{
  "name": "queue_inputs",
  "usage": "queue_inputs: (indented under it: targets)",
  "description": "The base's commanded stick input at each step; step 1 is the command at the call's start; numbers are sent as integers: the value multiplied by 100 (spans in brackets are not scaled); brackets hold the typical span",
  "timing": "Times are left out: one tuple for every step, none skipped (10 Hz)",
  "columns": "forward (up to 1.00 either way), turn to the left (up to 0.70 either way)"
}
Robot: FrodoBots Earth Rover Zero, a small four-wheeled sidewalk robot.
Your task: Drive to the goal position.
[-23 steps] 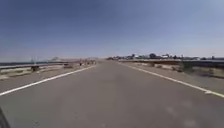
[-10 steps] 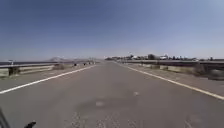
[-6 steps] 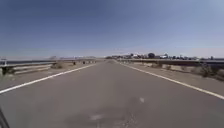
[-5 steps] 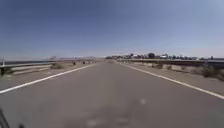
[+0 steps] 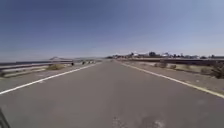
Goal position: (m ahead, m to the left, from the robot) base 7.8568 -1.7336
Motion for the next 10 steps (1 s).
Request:
queue_inputs:
  targets:
    - [100,0]
    - [100,0]
    - [100,0]
    - [100,0]
    - [100,0]
    - [100,0]
    - [100,0]
    - [100,0]
    - [100,0]
    - [100,0]
